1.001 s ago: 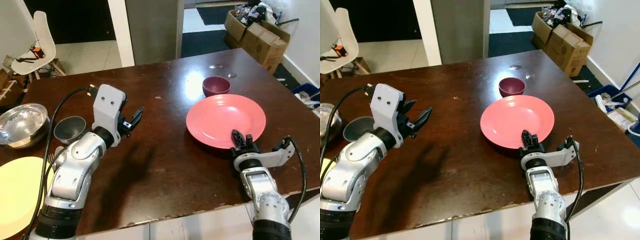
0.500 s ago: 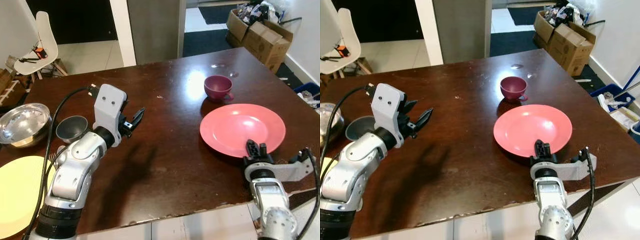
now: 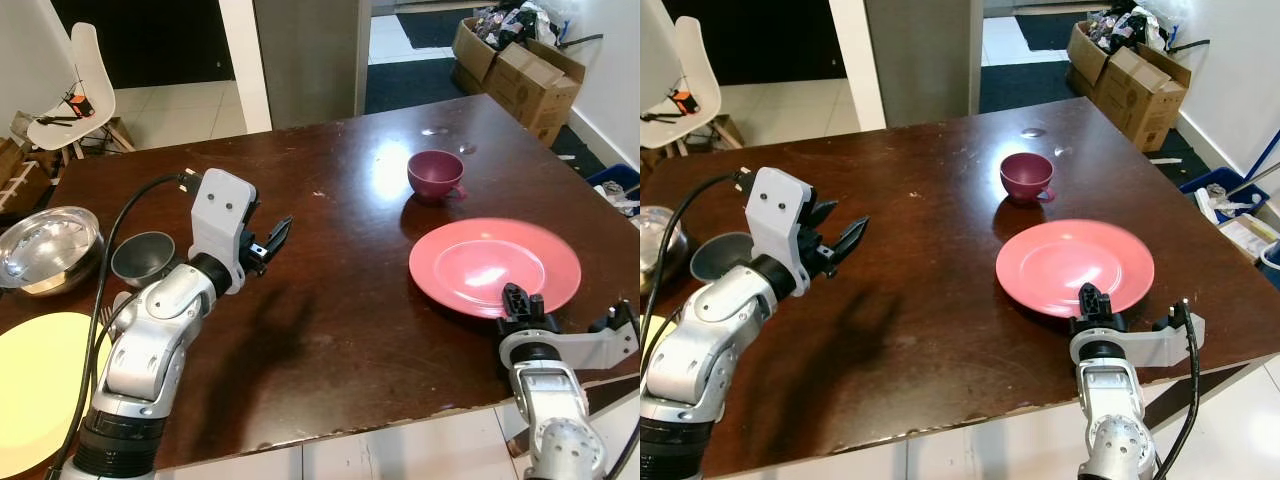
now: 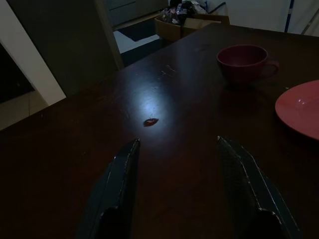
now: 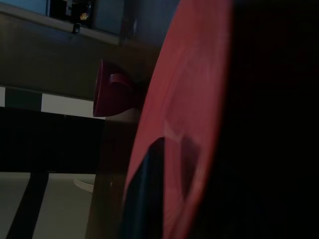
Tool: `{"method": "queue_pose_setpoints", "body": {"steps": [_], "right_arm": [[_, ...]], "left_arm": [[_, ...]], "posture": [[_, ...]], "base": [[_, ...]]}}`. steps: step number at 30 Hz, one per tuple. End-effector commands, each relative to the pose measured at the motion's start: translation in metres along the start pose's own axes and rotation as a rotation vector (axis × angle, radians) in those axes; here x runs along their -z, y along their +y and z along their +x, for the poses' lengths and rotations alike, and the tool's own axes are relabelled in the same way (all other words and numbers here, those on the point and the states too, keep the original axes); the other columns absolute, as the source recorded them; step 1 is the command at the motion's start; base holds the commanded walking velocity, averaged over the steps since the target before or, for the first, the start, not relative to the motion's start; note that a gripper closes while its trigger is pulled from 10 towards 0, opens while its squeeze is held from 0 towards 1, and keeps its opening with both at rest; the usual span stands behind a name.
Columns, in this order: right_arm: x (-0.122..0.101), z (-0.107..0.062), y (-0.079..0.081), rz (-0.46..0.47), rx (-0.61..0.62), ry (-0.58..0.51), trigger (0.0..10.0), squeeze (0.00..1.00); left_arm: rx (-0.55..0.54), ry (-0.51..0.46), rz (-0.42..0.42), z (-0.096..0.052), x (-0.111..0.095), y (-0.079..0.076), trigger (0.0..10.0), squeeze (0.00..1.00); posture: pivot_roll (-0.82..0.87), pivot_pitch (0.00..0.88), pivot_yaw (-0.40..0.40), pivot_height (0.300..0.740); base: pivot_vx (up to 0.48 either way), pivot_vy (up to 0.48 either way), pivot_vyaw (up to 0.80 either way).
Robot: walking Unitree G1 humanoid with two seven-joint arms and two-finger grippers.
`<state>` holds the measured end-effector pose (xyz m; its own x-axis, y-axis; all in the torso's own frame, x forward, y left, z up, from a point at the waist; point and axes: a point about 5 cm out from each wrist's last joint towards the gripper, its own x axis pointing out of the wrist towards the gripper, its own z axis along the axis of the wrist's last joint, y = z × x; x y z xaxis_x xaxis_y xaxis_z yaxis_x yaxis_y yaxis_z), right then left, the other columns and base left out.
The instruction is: Setting the table
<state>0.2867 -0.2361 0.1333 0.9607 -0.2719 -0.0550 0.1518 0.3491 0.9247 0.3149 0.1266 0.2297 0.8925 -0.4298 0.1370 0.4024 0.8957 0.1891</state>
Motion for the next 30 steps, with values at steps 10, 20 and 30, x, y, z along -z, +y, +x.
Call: {"method": "queue_pose_setpoints", "body": {"steps": [10, 20, 30], "right_arm": [[-0.005, -0.013, -0.002, -0.033, 0.181, -0.062, 10.0, 0.00], [0.002, -0.032, 0.000, -0.050, 0.306, -0.049, 10.0, 0.00], [0.008, -0.052, 0.004, -0.191, 0.360, -0.047, 10.0, 0.00]], "left_arm": [[-0.005, 0.013, -0.004, 0.000, 0.004, -0.001, 10.0, 0.00], [-0.008, 0.013, -0.006, -0.002, 0.005, -0.002, 10.0, 0.00], [-0.009, 0.010, -0.010, -0.001, 0.007, -0.002, 10.0, 0.00]], "posture": [[-0.01, 0.109, 0.166, 0.740], [-0.02, 0.109, 0.151, 0.740], [-0.03, 0.100, 0.142, 0.740]], "base": [[0.000, 0.000, 0.00], [0.000, 0.000, 0.00], [0.000, 0.000, 0.00]]}}
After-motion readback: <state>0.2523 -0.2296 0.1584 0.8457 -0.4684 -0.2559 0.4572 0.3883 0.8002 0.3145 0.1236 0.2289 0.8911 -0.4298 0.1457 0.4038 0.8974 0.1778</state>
